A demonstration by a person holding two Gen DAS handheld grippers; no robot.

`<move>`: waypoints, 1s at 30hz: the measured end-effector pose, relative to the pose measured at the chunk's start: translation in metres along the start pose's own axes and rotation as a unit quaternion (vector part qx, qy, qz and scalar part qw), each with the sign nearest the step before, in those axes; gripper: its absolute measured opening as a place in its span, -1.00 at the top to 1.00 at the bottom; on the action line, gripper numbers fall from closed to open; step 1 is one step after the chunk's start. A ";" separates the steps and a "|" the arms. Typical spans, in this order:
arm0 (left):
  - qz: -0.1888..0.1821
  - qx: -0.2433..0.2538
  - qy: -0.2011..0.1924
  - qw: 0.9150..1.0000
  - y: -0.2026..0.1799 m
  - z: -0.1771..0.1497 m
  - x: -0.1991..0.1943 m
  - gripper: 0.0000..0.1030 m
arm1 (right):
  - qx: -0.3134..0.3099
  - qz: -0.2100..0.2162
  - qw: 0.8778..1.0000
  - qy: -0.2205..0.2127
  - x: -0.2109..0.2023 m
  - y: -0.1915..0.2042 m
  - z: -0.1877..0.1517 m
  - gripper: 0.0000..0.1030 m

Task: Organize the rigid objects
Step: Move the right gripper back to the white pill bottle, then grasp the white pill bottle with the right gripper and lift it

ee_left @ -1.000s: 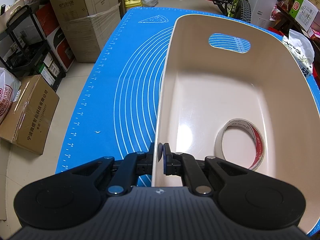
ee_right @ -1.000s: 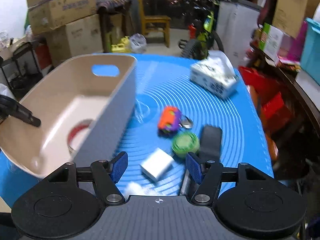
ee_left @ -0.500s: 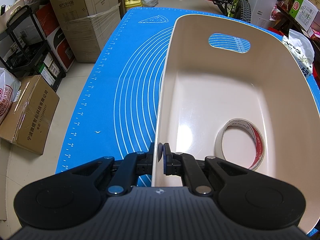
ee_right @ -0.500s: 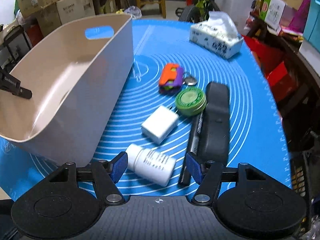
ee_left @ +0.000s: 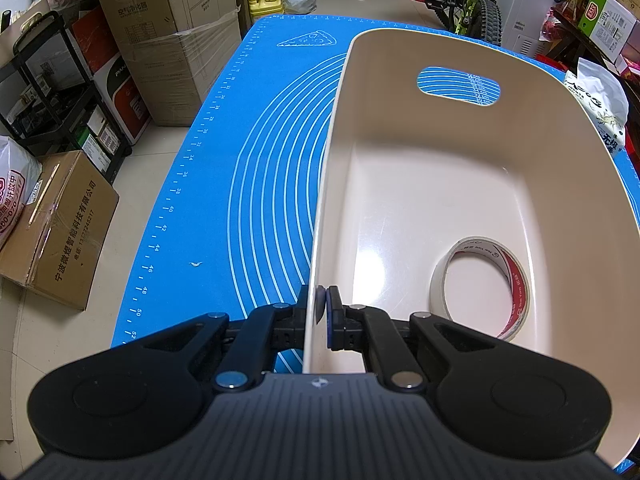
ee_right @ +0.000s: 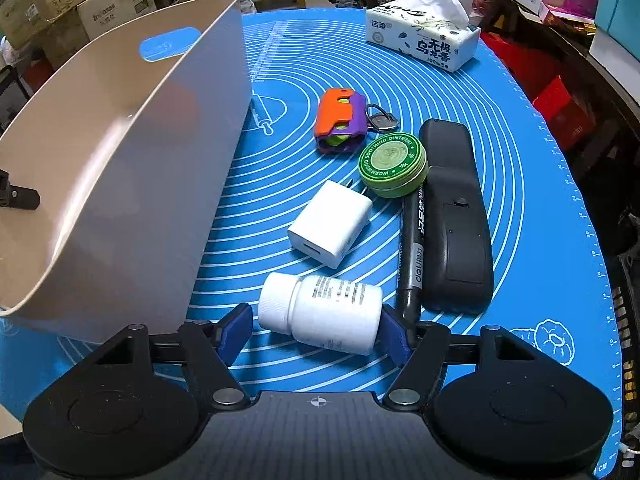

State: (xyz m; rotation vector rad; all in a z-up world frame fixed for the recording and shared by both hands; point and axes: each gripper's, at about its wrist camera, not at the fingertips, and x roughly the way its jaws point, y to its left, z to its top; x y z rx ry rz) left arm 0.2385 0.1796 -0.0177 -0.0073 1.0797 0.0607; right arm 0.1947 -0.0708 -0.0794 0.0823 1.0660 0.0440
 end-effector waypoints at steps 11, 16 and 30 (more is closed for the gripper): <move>0.000 0.000 0.000 1.000 0.000 0.000 0.000 0.85 | -0.009 -0.009 0.999 -0.038 -0.011 -0.002 0.001 -0.26; 0.000 0.000 0.000 1.000 0.000 0.000 0.000 0.85 | -0.008 -0.014 0.998 -0.062 -0.022 -0.004 0.006 -0.26; 0.001 -0.001 0.001 1.000 -0.001 0.001 0.000 0.85 | 0.024 0.000 0.984 -0.177 -0.073 0.002 0.057 -0.26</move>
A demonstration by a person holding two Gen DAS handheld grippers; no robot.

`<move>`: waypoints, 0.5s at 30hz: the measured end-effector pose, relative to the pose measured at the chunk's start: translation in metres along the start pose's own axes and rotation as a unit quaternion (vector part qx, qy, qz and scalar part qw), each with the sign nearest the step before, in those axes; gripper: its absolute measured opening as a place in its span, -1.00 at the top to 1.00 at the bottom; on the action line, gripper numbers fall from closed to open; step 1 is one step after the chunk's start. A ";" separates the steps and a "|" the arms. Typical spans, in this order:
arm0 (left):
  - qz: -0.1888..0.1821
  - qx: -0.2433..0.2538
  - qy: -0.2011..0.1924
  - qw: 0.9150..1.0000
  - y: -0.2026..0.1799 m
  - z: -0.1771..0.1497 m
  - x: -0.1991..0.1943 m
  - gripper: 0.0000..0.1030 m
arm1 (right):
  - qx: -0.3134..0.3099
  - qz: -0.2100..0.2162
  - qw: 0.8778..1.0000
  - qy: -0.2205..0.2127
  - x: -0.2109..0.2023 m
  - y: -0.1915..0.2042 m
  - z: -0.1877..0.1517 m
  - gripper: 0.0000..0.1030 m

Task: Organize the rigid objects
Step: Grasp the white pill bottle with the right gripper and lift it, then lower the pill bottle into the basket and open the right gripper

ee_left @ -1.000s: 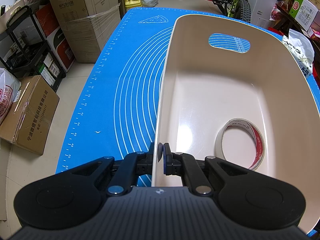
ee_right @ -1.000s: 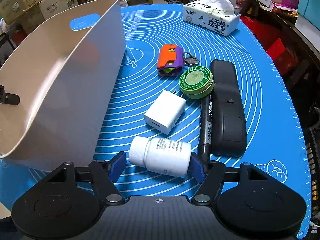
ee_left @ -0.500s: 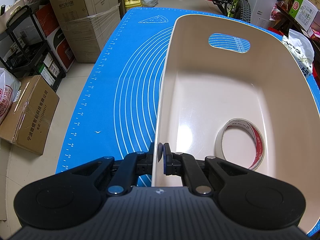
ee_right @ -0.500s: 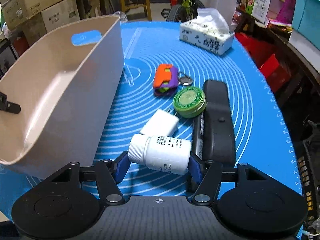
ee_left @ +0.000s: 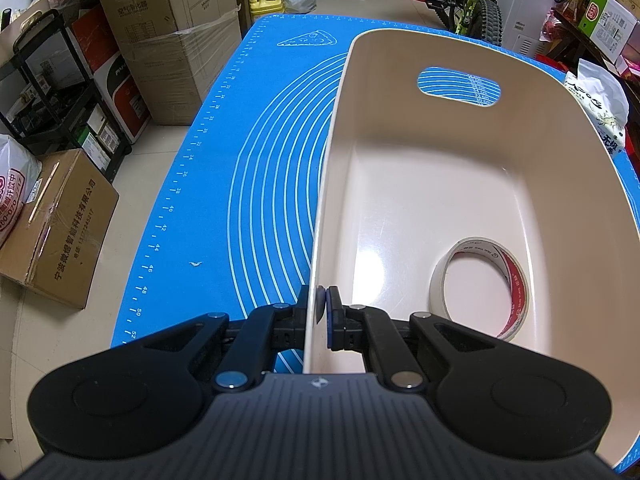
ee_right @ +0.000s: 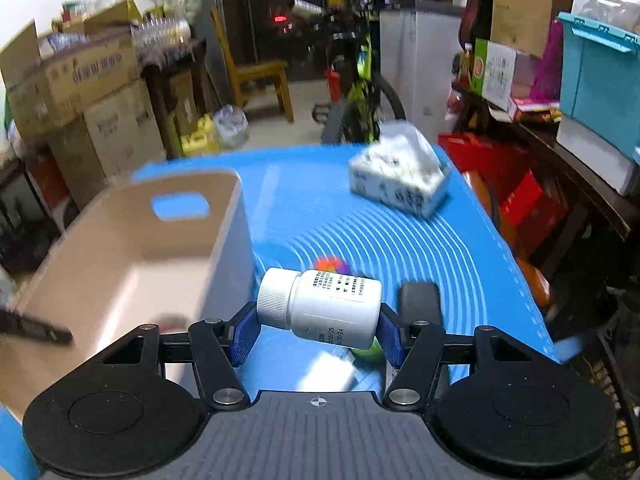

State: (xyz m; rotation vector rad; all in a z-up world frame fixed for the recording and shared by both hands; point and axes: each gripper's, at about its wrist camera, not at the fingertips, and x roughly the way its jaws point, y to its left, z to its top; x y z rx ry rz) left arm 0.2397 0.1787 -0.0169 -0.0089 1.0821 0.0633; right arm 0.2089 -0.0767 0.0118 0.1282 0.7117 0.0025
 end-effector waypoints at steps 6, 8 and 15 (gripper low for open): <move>0.003 0.001 0.000 1.000 -0.001 0.000 0.000 0.84 | 0.011 0.032 0.999 -0.025 -0.001 0.027 0.019 -0.26; 0.003 0.001 0.000 1.000 -0.001 0.000 0.000 0.84 | 0.004 0.044 0.999 -0.023 0.002 0.038 0.024 -0.26; 0.002 0.002 0.001 1.000 -0.001 -0.001 0.000 0.84 | -0.040 0.070 0.997 -0.010 0.025 0.075 0.038 -0.26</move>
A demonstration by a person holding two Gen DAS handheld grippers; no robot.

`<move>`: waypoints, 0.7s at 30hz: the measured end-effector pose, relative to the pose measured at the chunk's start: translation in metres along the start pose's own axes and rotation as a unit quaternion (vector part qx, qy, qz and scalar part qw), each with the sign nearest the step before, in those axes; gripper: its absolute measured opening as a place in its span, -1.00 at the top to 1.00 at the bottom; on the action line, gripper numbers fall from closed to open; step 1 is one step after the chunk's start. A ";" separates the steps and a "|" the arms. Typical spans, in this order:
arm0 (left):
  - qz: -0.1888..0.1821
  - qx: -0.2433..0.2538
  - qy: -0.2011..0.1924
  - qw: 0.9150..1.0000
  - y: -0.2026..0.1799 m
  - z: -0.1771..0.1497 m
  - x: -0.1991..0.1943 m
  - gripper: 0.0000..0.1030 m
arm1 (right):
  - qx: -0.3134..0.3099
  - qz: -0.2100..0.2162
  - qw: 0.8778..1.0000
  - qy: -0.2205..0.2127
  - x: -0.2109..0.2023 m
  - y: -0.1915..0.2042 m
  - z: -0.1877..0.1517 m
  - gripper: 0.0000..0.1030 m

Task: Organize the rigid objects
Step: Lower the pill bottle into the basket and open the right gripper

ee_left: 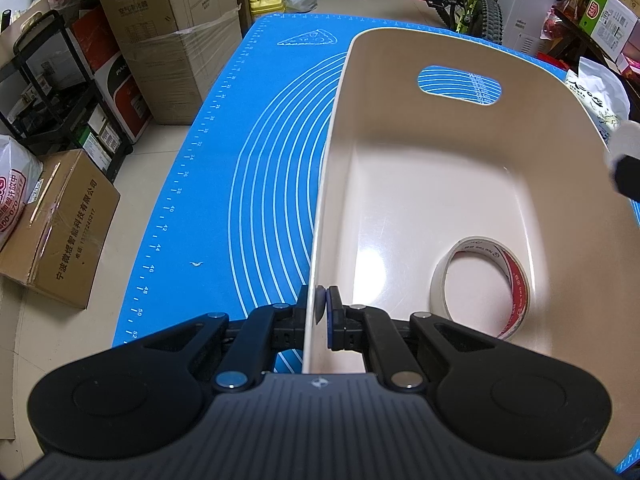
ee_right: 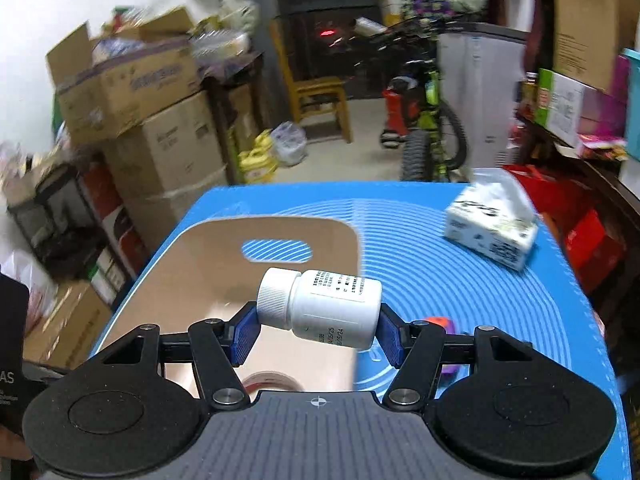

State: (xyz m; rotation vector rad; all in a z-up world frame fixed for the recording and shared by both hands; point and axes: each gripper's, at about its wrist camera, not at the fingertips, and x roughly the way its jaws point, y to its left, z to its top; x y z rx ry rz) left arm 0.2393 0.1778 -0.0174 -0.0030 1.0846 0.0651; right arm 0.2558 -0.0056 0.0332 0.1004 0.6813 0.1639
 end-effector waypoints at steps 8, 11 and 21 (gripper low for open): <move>0.000 0.000 0.000 1.000 0.000 0.000 0.000 0.84 | -0.061 0.019 0.997 0.046 0.030 0.036 -0.003 -0.26; 0.000 0.000 0.000 1.000 0.000 0.000 0.000 0.85 | -0.091 0.018 0.994 0.059 0.035 0.046 -0.012 -0.26; 0.001 0.000 0.000 1.000 0.001 0.000 0.000 0.84 | -0.130 0.023 0.984 0.120 0.049 0.055 -0.028 -0.28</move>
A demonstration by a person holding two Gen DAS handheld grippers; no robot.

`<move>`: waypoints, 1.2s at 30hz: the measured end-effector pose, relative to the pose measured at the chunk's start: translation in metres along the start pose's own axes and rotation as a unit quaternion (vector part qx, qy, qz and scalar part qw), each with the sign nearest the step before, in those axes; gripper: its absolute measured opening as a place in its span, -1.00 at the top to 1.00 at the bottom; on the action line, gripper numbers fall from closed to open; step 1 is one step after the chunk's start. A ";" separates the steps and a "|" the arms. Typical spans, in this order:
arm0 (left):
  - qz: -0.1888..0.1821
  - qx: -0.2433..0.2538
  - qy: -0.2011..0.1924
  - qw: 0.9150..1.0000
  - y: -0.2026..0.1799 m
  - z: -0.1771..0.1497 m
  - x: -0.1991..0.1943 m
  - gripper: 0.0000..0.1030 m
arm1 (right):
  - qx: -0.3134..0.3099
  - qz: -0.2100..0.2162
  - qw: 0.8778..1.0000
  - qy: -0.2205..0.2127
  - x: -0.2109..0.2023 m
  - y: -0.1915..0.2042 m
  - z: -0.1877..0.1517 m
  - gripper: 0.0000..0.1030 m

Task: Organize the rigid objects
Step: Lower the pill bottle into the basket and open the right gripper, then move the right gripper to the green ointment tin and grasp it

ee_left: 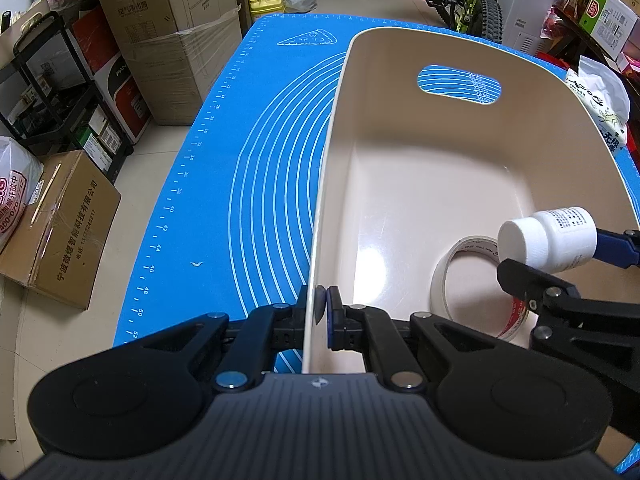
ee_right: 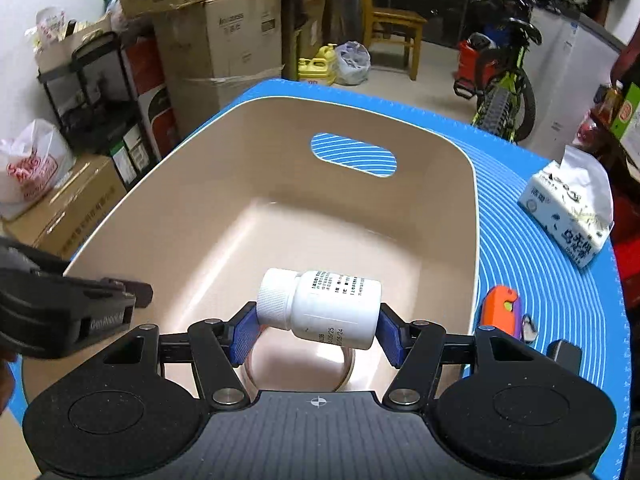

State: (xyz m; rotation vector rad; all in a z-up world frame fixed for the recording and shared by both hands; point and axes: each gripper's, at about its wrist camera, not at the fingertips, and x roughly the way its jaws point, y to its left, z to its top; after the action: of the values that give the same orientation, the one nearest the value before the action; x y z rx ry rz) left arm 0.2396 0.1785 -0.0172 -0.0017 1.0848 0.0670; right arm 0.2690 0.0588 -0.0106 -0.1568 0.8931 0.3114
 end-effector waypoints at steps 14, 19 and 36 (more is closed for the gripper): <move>-0.001 -0.001 0.000 1.000 0.001 0.000 -0.001 0.84 | 0.052 0.018 0.996 -0.072 -0.052 -0.039 0.009 -0.46; -0.001 -0.001 0.001 1.000 0.000 0.000 -0.001 0.84 | 0.073 0.001 0.992 -0.102 -0.072 -0.062 0.013 -0.46; -0.004 -0.003 -0.004 1.000 0.003 -0.001 -0.002 0.85 | 0.150 -0.114 0.981 -0.058 -0.038 -0.152 -0.024 -0.45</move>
State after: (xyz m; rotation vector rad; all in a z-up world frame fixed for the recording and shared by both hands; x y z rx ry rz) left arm 0.2377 0.1810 -0.0156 -0.0108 1.0762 0.0619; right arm 0.2794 -0.0988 0.0052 0.0382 0.7885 -0.0282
